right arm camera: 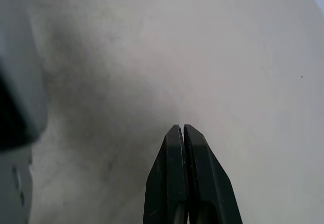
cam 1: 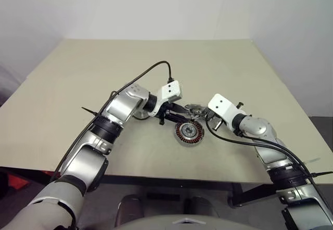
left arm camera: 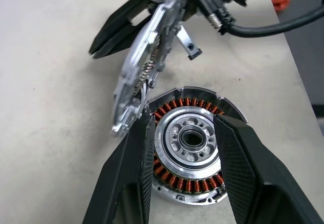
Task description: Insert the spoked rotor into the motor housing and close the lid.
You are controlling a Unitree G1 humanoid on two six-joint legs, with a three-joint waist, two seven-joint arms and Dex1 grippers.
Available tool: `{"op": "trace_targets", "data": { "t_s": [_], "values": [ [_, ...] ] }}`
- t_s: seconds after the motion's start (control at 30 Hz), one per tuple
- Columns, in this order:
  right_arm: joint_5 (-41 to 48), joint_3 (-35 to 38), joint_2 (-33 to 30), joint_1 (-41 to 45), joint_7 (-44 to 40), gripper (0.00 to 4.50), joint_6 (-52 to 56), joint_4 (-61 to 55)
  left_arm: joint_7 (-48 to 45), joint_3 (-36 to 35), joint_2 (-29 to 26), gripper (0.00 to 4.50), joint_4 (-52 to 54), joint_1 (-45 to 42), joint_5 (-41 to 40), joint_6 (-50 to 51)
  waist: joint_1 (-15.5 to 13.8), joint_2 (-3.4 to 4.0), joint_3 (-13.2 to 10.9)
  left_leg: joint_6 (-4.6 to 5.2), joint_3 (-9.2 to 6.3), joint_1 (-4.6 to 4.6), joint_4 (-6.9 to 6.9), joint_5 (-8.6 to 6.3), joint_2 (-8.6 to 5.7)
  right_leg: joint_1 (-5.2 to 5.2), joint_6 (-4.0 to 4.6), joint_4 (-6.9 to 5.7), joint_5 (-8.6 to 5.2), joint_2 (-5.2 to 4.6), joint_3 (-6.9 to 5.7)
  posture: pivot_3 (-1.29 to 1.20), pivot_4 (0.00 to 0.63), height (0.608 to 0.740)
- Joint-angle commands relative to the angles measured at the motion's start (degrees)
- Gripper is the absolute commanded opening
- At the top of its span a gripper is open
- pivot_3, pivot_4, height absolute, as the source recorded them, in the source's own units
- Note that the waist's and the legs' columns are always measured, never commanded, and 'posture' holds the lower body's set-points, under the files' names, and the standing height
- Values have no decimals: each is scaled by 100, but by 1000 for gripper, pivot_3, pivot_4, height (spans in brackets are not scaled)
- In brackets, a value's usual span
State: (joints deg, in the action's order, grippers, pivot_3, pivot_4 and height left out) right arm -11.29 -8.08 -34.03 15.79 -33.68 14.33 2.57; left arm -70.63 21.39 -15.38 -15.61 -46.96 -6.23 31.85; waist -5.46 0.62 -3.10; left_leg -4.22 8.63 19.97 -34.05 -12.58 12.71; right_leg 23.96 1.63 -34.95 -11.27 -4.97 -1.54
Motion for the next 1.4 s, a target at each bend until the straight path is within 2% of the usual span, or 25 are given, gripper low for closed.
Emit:
{"op": "trace_targets", "data": {
  "t_s": [0.03,0.4,0.53,0.67,0.77,0.87,1.0,1.17,1.23,1.4],
  "values": [
    [29,328,-265,-91,-8,0,183,-363,225,-263,11,1959,324,-29,-211,121,-11,0,0,0,0,1,0,0,0,0,0,1,0,0,0,0,0,740],
    [20,956,-947,-951,-79,0,1018,-1133,983,-778,-250,1959,1115,865,-702,738,6,6,-1,1,1,-3,8,-1,4,1,-4,9,-2,5,0,0,0,740],
    [340,1282,-1515,-1735,-733,0,848,-1622,1249,-984,-301,1959,1235,1024,-859,858,-47,6,-2,19,0,3,5,-11,-2,-4,-11,13,-6,-3,-1,0,0,740],
    [1403,1769,-1859,-2614,-1886,0,908,-2699,1429,-1075,-352,1959,1312,1172,-958,915,-25,9,0,30,0,-1,7,-18,1,-11,-23,18,-14,-1,-1,0,0,740],
    [1963,1940,-1930,-2869,-2333,0,968,-3143,1547,-1122,-364,1959,1298,1245,-1028,934,19,8,0,37,0,-3,8,-22,6,-8,-23,18,-14,4,-2,0,0,740],
    [2239,1873,-1924,-2738,-2492,0,945,-3306,1600,-1068,-389,1959,1260,1288,-1036,894,3,8,0,39,0,-6,-1,-22,4,-12,-54,16,-31,2,-1,0,0,740],
    [2433,1653,-1877,-2159,-2466,0,1094,-3278,1715,-1061,-367,1959,1283,1323,-1074,929,-6,7,0,37,0,-6,-9,-15,1,-18,-61,16,-35,-1,0,0,0,740],
    [1968,915,-1705,-1284,-2150,0,1099,-2654,1828,-1068,-406,1959,1375,1405,-1132,968,-3,8,0,37,-4,-10,-7,-10,2,-22,-60,9,-33,0,-1,0,0,740],
    [1849,612,-1546,-922,-2035,0,1151,-2434,1890,-1099,-432,1959,1419,1427,-1145,989,1,10,1,33,-4,-8,-3,-8,2,-21,-34,8,-18,0,-2,0,0,740],
    [1749,244,-1356,-516,-1969,0,1187,-2147,2045,-1218,-507,1959,1451,1446,-1188,1022,-8,11,2,29,-3,5,-2,-5,2,-12,-23,10,-11,0,-2,0,0,740]
  ]
}}
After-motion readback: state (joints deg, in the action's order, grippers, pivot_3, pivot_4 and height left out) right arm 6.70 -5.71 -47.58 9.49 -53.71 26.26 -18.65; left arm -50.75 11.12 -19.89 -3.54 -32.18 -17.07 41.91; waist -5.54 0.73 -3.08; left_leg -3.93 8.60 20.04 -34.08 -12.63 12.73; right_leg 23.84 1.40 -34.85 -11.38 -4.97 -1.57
